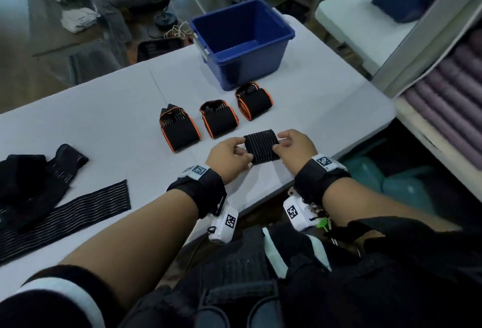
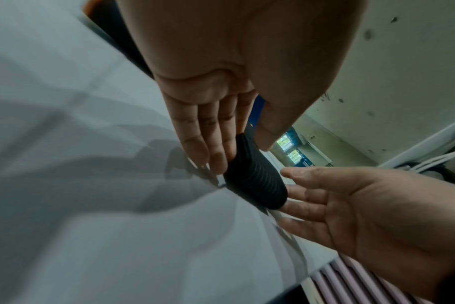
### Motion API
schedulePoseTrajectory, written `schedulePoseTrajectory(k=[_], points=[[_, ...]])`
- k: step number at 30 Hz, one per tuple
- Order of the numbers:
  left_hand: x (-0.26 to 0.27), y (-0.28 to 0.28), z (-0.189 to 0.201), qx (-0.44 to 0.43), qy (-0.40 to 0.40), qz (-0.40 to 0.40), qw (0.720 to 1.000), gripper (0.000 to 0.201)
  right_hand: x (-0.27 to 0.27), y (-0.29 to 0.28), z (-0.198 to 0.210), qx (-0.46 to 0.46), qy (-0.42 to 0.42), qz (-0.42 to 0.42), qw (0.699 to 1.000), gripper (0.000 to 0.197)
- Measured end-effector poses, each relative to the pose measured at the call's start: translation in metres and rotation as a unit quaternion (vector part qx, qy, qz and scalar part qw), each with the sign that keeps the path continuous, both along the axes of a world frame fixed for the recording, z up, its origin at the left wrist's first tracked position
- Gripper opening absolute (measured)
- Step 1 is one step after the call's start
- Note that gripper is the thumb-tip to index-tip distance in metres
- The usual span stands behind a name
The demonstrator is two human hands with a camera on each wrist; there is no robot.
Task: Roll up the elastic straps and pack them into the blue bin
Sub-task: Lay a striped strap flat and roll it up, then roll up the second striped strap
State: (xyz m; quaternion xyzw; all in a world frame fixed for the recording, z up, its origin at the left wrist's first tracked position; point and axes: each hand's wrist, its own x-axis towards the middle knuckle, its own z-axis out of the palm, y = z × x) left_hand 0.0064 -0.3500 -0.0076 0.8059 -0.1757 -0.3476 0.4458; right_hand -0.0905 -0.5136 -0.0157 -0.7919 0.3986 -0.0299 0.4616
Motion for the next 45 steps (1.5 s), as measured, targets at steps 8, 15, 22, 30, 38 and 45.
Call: schedulePoseTrajectory(k=[8, 15, 22, 30, 38, 45], points=[[-0.002, -0.05, -0.005, 0.014, -0.021, -0.076, 0.997, 0.079, -0.003, -0.05, 0.013, 0.029, -0.042, -0.046, 0.998, 0.042], [0.004, -0.032, -0.003, -0.013, 0.036, -0.041, 0.998, 0.018, -0.004, -0.059, 0.017, -0.035, -0.057, -0.06, 0.996, 0.021], [0.023, 0.043, -0.007, 0.023, -0.036, 0.028, 0.999, 0.005, 0.041, 0.006, 0.033, -0.071, -0.086, 0.062, 0.992, 0.013], [0.042, 0.177, -0.012, 0.183, -0.196, 0.212, 0.94, 0.02, 0.092, 0.123, 0.021, -0.034, -0.079, 0.286, 0.954, 0.007], [0.024, 0.23, -0.023, 0.396, -0.219, 0.197, 0.87, 0.06, 0.109, 0.18, 0.016, -0.028, -0.06, 0.391, 0.918, 0.007], [0.019, 0.229, -0.02, 0.386, -0.253, 0.165, 0.872, 0.024, 0.121, 0.194, 0.009, -0.011, -0.047, 0.418, 0.907, 0.005]])
